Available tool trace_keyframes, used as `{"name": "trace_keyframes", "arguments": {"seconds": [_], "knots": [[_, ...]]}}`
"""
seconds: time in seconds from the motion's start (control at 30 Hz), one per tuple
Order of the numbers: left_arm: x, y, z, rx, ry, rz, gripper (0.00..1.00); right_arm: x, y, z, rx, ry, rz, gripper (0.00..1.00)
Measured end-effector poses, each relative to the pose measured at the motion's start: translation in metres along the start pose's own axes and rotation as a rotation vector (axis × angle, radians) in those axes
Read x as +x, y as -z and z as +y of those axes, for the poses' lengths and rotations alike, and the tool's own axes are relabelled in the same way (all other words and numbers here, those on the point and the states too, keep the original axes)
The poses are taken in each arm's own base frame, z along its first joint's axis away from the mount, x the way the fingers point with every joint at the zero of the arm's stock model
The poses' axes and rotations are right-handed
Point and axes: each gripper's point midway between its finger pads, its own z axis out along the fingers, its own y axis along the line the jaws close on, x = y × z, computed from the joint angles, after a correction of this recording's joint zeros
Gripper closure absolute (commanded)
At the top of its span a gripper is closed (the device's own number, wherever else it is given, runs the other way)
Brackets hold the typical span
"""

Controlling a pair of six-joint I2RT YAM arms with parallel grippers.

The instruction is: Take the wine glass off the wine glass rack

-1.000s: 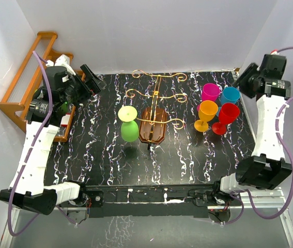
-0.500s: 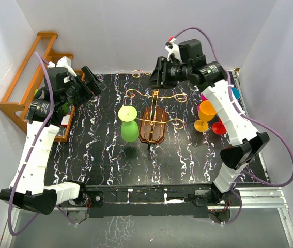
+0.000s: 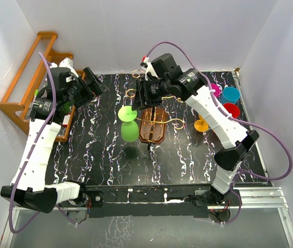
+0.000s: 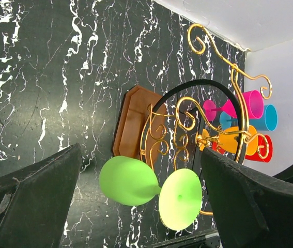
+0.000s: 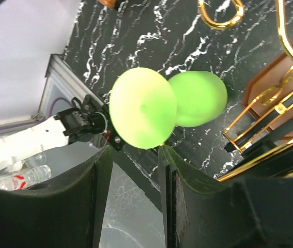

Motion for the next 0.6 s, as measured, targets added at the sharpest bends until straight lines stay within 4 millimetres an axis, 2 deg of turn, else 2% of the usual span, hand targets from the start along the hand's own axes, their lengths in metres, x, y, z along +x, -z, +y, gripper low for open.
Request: {"name": "trace_keyframes", "arguments": {"seconds": [0.17, 0.47, 0.6], "knots": [[0.003, -0.004, 0.001, -0.001, 0.002, 0.016, 0.03, 0.005, -0.008, -0.016, 0.071, -0.007, 0.013, 0.57], [0.011, -0.007, 0.006, -0.012, 0.014, 0.041, 0.03, 0.023, -0.026, -0.018, 0.120, 0.016, 0.061, 0.57], [0.016, -0.009, 0.006, -0.011, 0.023, 0.057, 0.03, 0.023, -0.031, -0.022, 0.131, 0.014, 0.064, 0.57]]}}
